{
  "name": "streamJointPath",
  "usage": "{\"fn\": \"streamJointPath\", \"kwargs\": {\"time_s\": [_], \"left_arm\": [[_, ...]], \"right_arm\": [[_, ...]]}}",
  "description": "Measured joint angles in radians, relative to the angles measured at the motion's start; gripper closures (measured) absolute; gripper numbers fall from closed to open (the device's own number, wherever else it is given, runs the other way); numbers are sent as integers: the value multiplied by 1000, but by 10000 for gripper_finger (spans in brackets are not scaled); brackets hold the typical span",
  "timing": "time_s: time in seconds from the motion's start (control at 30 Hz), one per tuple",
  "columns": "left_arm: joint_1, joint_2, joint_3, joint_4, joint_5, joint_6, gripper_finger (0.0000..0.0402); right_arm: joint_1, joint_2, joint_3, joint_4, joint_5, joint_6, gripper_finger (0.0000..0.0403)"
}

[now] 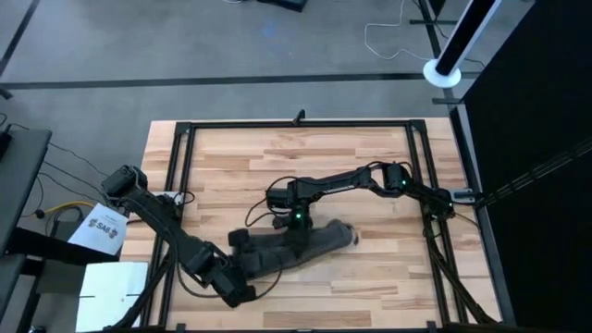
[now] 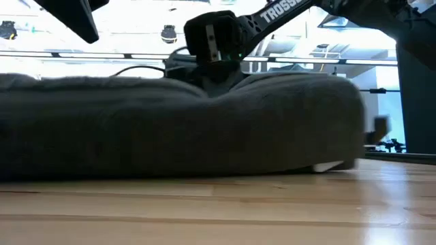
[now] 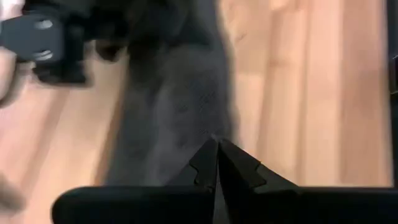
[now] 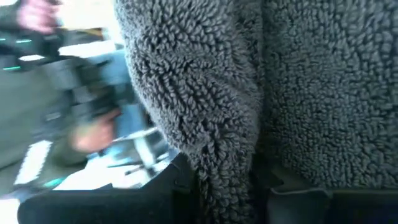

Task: Roll towel
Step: Roll the black towel

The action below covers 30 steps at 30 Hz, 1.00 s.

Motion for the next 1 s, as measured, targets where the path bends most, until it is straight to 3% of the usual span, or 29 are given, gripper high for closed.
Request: {"fn": "streamJointPath", "kwargs": {"time_s": [0.07,0.2,0.33,0.5,0.63,0.83,1.0], "left_arm": [[0,27,15,-8,4,-2,401],[14,64,20,43,40,-63,399],[38,77,20,99,67,-94,369],[89,79,19,140,221,-145,284],[129,79,19,195,317,-97,196],[117,113,19,225,331,120,79],[107,184,19,220,309,76,51]], "right_arm": [[-1,0,-31,-2,-56,6,345],[0,-4,-80,10,-72,3,345],[11,-6,-90,9,-68,-2,345],[31,-7,-91,39,-59,-1,345],[41,-7,-91,56,-55,-1,345],[48,-6,-91,84,-54,-1,345],[48,-6,-91,93,-50,-1,345]]}}
